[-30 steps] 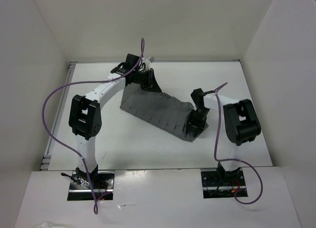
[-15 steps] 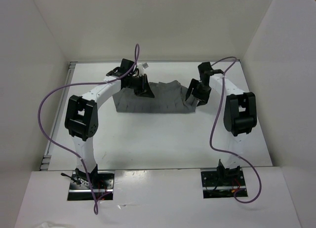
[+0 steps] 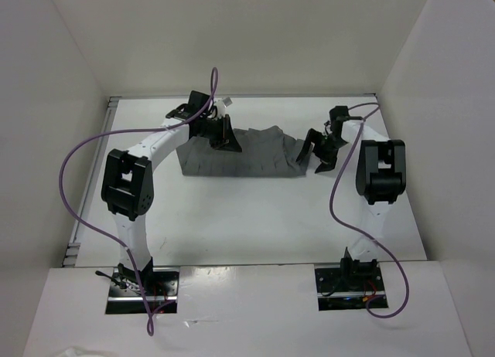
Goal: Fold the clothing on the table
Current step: Fold the skirt
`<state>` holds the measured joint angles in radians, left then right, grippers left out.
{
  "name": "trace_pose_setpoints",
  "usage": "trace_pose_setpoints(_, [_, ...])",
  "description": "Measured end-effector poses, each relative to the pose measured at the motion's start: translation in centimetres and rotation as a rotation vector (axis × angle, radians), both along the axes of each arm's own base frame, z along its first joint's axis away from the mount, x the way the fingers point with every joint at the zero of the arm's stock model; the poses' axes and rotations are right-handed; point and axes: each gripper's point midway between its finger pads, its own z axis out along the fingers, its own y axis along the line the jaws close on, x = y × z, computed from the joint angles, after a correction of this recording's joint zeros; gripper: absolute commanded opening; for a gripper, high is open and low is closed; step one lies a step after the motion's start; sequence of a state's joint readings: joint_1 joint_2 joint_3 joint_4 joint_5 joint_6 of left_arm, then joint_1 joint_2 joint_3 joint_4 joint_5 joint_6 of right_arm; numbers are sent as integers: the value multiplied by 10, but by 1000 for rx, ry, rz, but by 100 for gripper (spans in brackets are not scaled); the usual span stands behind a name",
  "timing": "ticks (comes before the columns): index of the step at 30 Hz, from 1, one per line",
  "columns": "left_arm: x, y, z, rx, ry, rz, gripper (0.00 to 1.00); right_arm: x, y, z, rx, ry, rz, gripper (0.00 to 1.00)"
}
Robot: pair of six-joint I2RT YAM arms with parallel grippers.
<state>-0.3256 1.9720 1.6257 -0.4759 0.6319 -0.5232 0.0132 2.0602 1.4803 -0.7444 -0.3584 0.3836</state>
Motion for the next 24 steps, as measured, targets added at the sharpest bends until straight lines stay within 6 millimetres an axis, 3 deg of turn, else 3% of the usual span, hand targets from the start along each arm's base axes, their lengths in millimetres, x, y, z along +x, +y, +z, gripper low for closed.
trace_pose_setpoints(5, [0, 0, 0, 2, 2, 0, 7, 10, 2, 5, 125, -27, -11, 92])
trace_pose_setpoints(10, [-1, 0, 0, 3, 4, 1, 7, 13, 23, 8, 249, -42, 31, 91])
trace_pose_setpoints(14, [-1, 1, -2, 4, 9, 3, 7, 13, 46, 8, 315, -43, 85, 84])
trace_pose_setpoints(16, [-2, 1, -4, 6, 16, 4, 7, 13, 58, 7, 337, -46, 123, 55])
trace_pose_setpoints(17, [-2, 1, -5, 6, 16, 5, 7, 12, 64, 3, 338, -48, 145, 32])
trace_pose_setpoints(19, [-3, 1, -5, 7, 17, 5, 7, 7, 72, -8, 331, -31, 174, 0])
trace_pose_setpoints(24, [-2, 1, -12, 5, 18, 4, 7, 1, 83, -14, 345, -5, 196, 0])
